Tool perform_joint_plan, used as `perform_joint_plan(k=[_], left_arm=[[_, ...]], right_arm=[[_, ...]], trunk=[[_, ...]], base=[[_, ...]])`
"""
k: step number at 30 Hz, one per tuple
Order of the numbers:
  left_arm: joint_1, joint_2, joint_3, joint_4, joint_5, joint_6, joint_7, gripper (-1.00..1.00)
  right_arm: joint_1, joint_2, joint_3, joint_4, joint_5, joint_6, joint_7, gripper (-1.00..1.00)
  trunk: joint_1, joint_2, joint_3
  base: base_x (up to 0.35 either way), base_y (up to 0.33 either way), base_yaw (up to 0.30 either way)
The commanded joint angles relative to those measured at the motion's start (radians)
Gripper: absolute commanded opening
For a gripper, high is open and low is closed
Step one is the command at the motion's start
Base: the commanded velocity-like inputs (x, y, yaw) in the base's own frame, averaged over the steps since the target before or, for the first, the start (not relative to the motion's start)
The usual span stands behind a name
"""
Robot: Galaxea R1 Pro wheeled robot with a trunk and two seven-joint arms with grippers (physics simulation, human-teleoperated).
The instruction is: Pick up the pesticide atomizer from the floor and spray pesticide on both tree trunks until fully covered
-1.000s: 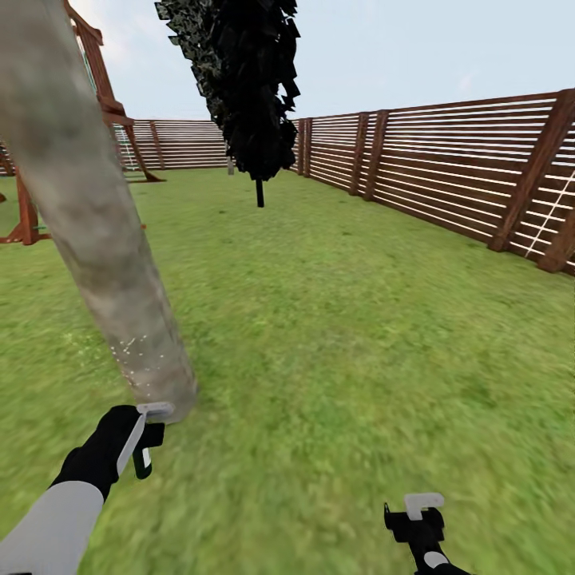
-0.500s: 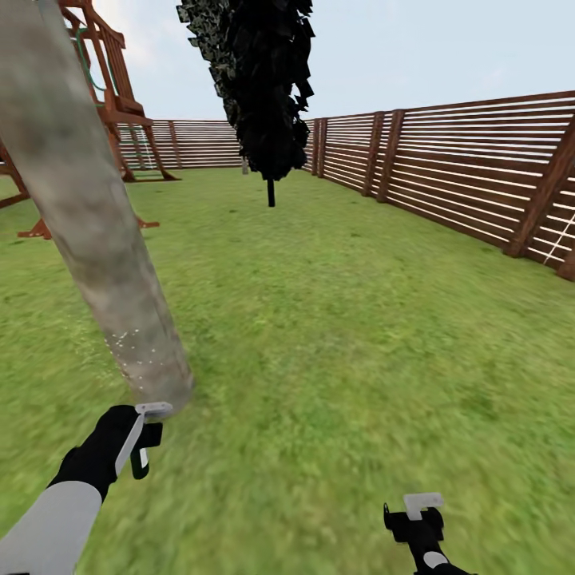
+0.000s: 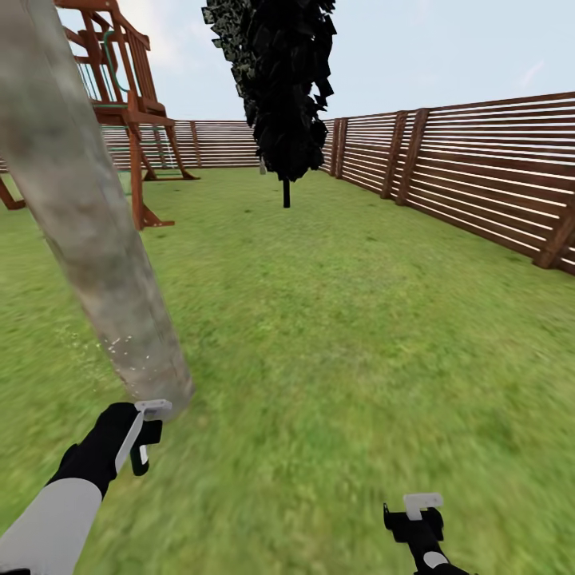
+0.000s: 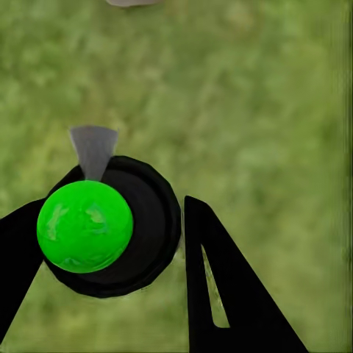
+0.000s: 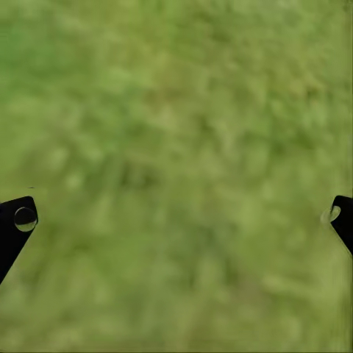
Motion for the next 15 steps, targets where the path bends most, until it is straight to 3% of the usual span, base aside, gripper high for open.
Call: perform_joint_plan(k=[1, 7, 9, 13, 15], left_arm=[[0.000, 0.000, 0.001, -0.001, -0.001, 0.005, 0.002, -1.00], [0.001, 0.007, 0.003, -0.001, -0.004, 0.005, 0.002, -1.00], [0.002, 0.012, 0.008, -0.001, -0.007, 0.004, 0.003, -1.00], [0.004, 0.057, 0.061, 0.000, -0.008, 0.003, 0.009, -1.00], [0.003, 0.054, 0.065, 0.000, -0.009, 0.004, 0.011, -1.00]], right_arm=[[0.000, 0.000, 0.009, 0.000, -0.008, -0.002, -0.002, 1.00], [0.000, 0.000, 0.009, 0.000, -0.008, -0.002, -0.002, 1.00], [0.000, 0.000, 0.009, 0.000, -0.008, -0.002, -0.002, 1.00], [0.000, 0.000, 0.009, 0.000, -0.008, -0.002, -0.002, 1.00], [0.000, 0.000, 0.009, 0.000, -0.008, -0.002, -0.002, 1.00]], trunk=[[0.000, 0.000, -0.001], [0.000, 0.000, -0.001], [0.000, 0.000, -0.001], [0.000, 0.000, -0.001], [0.000, 0.000, -0.001]], base=[[0.281, -0.152, 0.017], [0.273, -0.145, 0.208], [0.071, -0.035, 0.274], [0.006, -0.003, 0.275], [0.001, 0.000, 0.275]])
